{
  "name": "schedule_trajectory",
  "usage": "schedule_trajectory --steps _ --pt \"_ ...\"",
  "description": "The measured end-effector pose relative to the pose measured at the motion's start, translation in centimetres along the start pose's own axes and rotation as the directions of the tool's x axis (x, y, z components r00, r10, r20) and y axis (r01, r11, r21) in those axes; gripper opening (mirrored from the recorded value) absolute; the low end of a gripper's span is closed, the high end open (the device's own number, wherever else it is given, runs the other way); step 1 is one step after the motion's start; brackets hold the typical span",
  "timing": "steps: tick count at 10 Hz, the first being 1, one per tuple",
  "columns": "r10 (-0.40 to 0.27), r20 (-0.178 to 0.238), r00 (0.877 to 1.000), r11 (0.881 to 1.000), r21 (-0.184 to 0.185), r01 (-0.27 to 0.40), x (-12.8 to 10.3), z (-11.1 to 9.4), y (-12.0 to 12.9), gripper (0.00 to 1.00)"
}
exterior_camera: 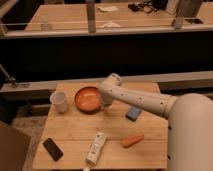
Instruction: Push the ceramic bowl across the table
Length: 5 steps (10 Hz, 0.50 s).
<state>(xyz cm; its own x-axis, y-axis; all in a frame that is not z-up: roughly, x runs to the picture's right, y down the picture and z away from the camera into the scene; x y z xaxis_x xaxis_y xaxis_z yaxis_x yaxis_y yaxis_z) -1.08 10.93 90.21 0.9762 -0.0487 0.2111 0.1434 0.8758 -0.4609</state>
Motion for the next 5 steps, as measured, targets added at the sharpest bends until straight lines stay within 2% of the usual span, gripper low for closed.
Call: schedule_trajectory --steps 5 --pt "0.005 0.006 1.0 1.0 0.016 -0.005 -0.25 0.15 -0.5 0.07"
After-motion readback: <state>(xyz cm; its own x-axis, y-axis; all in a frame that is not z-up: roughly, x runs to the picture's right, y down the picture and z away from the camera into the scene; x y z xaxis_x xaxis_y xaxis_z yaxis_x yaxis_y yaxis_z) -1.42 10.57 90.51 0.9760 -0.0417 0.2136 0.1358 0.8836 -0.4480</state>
